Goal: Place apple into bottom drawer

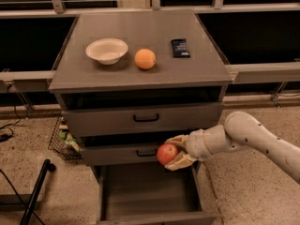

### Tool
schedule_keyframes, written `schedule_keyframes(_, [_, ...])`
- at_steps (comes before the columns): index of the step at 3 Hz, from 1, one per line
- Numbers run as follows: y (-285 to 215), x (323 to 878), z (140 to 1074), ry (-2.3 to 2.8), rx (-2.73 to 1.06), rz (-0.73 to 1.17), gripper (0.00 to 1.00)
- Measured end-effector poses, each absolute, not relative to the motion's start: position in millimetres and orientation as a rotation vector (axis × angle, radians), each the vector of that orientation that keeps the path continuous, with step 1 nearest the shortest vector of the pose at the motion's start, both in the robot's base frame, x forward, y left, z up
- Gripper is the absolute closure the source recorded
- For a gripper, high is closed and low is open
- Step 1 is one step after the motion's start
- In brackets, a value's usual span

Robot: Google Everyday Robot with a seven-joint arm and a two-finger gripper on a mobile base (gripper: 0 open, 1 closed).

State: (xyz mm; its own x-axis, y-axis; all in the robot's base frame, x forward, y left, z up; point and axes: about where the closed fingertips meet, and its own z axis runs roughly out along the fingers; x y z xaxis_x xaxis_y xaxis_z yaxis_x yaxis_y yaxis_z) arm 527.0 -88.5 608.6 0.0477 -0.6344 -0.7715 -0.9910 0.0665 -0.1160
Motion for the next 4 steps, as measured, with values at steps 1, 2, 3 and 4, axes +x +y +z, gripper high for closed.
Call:
schedule_keyframes(1, [-85,532,543,1.665,-1.654,0.603,1.00])
schedule_keyframes(2, [-85,532,543,1.665,-1.655,0.603,1.00])
schedule_keyframes(3, [-82,537,514,1.631,-1.672,0.561,1.00])
schedule_keyframes(4, [-82,542,490,1.586,-1.693,0.509,1.00])
